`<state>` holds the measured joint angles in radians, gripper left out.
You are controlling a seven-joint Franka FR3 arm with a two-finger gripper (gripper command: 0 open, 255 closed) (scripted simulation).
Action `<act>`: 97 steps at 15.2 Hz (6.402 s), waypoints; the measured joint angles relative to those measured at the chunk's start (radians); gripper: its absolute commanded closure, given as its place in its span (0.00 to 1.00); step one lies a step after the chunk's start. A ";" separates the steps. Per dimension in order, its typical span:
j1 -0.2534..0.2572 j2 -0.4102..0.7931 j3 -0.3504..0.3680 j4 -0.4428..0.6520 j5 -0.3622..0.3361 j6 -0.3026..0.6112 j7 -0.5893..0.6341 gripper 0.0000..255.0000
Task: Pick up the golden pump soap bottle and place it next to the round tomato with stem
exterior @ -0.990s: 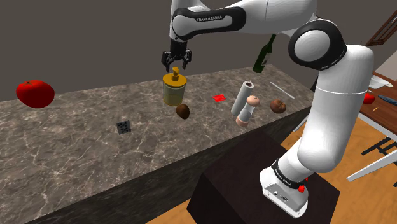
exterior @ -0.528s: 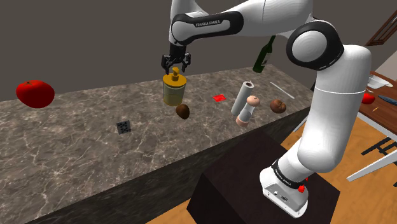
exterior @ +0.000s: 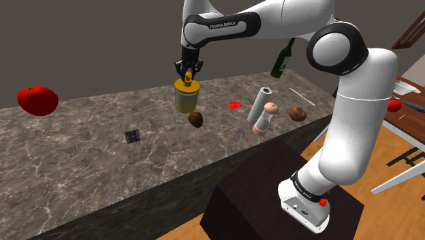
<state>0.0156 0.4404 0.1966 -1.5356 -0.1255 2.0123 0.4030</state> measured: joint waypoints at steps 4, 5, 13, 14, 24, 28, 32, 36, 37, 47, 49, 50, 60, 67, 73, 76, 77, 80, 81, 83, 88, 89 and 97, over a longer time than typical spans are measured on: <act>0.000 0.000 0.000 0.000 0.000 0.000 0.000 1.00; 0.000 0.000 0.000 0.000 0.000 0.000 0.000 1.00; 0.002 -0.021 0.004 0.060 0.007 -0.082 -0.005 1.00; 0.001 -0.026 0.004 0.067 0.008 -0.093 -0.007 1.00; 0.008 -0.023 0.006 0.208 0.011 -0.231 -0.014 1.00; 0.013 -0.011 0.007 0.277 0.009 -0.288 -0.016 1.00; 0.016 -0.006 0.007 0.338 0.009 -0.344 -0.020 1.00; -0.002 -0.044 0.004 0.328 0.018 -0.371 -0.040 1.00; -0.019 -0.082 0.001 0.277 0.027 -0.356 -0.056 1.00; -0.162 -0.343 -0.063 -0.019 0.092 -0.311 -0.252 1.00; -0.186 -0.376 -0.082 -0.045 0.100 -0.315 -0.296 1.00; -0.198 -0.399 -0.092 -0.074 0.104 -0.310 -0.318 1.00; -0.304 -0.539 -0.206 -0.186 0.120 -0.335 -0.540 1.00; -0.376 -0.570 -0.299 -0.170 0.117 -0.381 -0.704 1.00; -0.439 -0.561 -0.382 -0.142 0.116 -0.401 -0.850 1.00; -0.471 -0.539 -0.427 -0.088 0.120 -0.433 -0.927 1.00; -0.483 -0.527 -0.442 -0.064 0.122 -0.445 -0.954 1.00; -0.517 -0.493 -0.484 -0.007 0.132 -0.471 -1.029 1.00; -0.530 -0.483 -0.499 0.011 0.136 -0.479 -1.058 1.00; -0.554 -0.452 -0.526 0.058 0.148 -0.498 -1.107 1.00; -0.630 -0.345 -0.593 0.204 0.195 -0.549 -1.241 1.00; -0.649 -0.317 -0.606 0.244 0.209 -0.564 -1.267 1.00; -0.736 -0.212 -0.648 0.353 0.264 -0.584 -1.380 1.00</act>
<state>-0.7203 0.2286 -0.4518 -1.1828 0.1390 1.4285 -0.9775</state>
